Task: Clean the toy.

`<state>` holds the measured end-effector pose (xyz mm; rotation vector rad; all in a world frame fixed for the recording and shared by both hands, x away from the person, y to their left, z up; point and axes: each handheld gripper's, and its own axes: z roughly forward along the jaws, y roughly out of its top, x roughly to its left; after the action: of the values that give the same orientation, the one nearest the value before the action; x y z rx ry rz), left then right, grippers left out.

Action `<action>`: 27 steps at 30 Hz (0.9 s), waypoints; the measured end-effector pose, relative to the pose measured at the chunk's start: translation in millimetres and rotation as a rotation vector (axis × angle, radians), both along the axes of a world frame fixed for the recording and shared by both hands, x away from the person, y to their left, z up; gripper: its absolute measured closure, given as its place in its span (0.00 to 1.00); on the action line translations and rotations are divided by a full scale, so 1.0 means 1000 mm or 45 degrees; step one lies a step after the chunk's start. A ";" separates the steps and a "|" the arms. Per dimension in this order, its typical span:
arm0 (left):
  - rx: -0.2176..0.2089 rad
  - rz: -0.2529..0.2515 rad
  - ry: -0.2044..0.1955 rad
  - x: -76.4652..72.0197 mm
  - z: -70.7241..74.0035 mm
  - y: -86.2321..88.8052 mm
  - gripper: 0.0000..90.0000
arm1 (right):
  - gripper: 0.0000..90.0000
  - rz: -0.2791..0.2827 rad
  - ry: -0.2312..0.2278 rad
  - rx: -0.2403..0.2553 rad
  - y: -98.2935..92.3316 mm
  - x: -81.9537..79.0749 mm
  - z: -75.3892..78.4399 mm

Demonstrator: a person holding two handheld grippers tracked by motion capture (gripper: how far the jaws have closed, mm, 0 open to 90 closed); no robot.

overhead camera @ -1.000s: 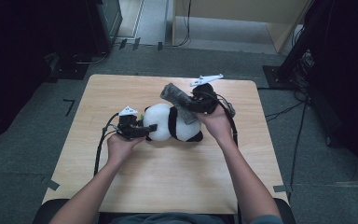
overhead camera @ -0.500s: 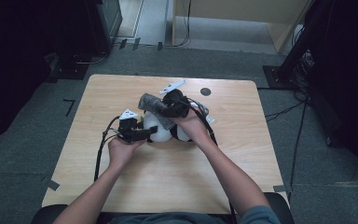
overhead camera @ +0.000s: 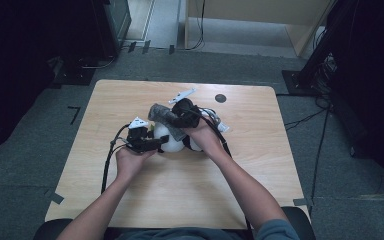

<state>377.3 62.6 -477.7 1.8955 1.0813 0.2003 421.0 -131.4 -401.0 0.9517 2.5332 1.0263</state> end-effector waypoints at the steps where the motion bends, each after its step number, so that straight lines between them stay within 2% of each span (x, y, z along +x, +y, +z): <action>1: 0.005 0.003 -0.007 0.000 0.000 0.000 0.46 | 0.85 -0.011 0.000 -0.005 -0.004 0.000 0.001; 7: 0.022 -0.009 -0.015 0.001 -0.001 -0.002 0.46 | 0.85 -0.086 0.003 0.009 -0.035 -0.003 0.007; 14: 0.011 -0.022 0.005 0.004 0.000 -0.001 0.46 | 0.85 -0.171 -0.012 0.069 -0.069 -0.007 0.017; 20: -0.002 -0.037 0.020 0.007 0.000 0.000 0.46 | 0.85 -0.238 -0.007 0.118 -0.096 -0.008 0.020; 25: 0.000 -0.043 0.027 0.009 0.002 0.000 0.46 | 0.85 -0.281 0.010 0.170 -0.116 -0.008 0.020; 27: -0.002 -0.045 0.032 0.010 0.002 0.000 0.46 | 0.85 -0.319 0.022 0.191 -0.124 -0.010 0.021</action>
<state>387.8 62.4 -475.8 1.9188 1.0637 0.1561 411.1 -255.1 -379.6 1.2852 2.3000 1.1446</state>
